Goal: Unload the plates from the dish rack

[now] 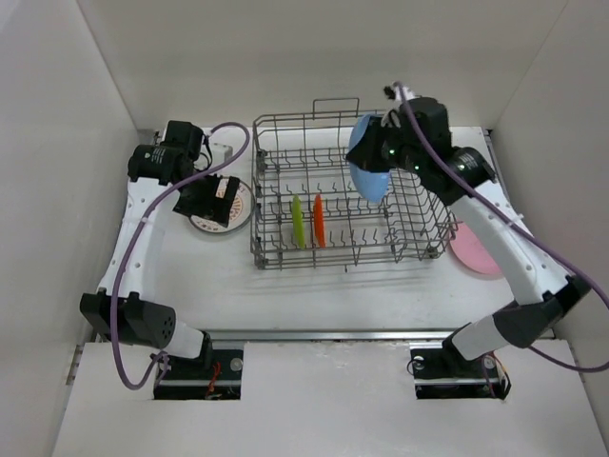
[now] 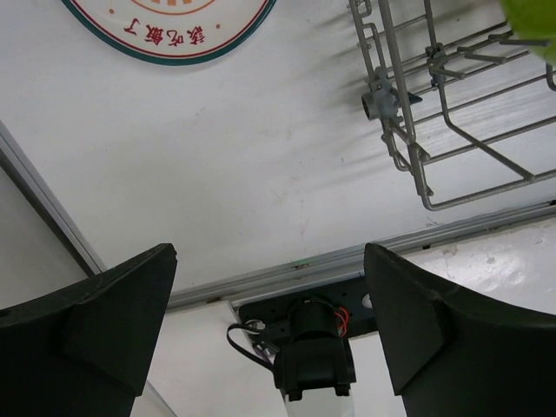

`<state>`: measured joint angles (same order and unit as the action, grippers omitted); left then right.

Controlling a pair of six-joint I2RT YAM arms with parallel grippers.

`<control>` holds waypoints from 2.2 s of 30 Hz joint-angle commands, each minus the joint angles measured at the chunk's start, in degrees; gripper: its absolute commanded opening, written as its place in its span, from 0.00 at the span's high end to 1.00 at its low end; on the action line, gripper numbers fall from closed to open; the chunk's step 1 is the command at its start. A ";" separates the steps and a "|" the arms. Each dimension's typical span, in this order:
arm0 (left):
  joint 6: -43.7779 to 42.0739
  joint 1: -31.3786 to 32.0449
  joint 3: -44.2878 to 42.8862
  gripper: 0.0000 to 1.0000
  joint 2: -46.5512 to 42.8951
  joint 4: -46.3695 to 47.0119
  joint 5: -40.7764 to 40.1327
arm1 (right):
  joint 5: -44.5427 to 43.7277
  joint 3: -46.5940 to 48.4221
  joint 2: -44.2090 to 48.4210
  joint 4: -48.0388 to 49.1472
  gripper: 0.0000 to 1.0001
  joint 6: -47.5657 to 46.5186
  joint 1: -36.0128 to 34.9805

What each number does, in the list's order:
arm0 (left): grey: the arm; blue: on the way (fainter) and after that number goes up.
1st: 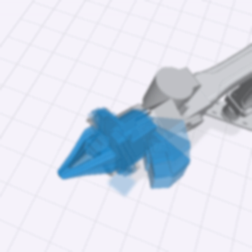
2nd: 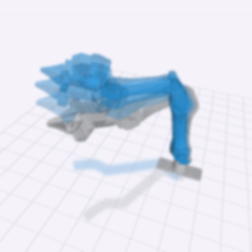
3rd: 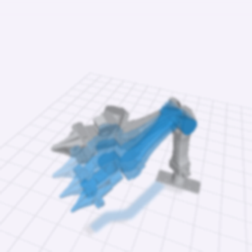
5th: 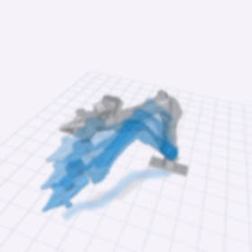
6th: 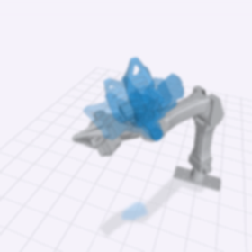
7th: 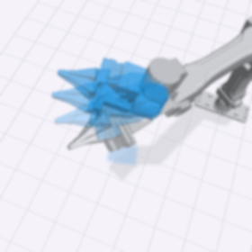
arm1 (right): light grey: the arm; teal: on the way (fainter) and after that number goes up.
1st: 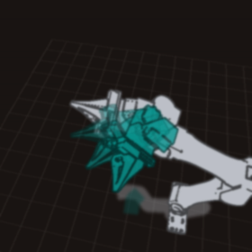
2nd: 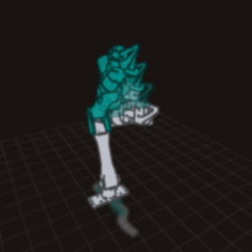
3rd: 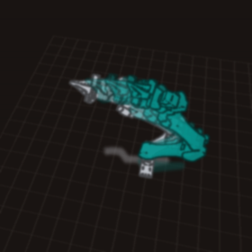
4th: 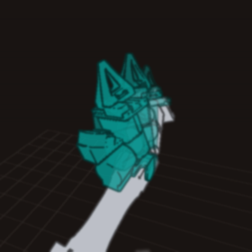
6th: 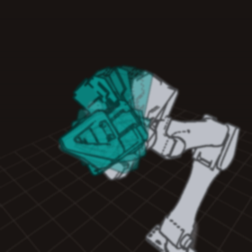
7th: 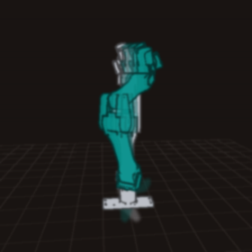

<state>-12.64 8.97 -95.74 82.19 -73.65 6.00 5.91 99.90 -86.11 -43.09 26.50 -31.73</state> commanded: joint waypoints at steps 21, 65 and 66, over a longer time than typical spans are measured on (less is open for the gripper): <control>-0.72 9.21 -19.48 0.14 27.66 -3.97 2.26 | -37.11 12.68 8.07 -9.10 1.00 -4.69 17.47; -0.45 11.42 -36.62 0.52 37.70 3.33 -17.43 | -15.84 -13.51 -9.45 -1.29 0.19 9.36 43.52; -0.45 11.42 -36.62 0.40 36.12 4.29 -17.43 | -15.84 -12.72 -8.39 -1.29 0.19 8.66 42.89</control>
<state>-11.27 20.80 -131.94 126.93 -70.28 -7.66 -8.62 83.77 -101.19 -45.15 33.93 13.39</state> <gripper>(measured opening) 0.564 0.810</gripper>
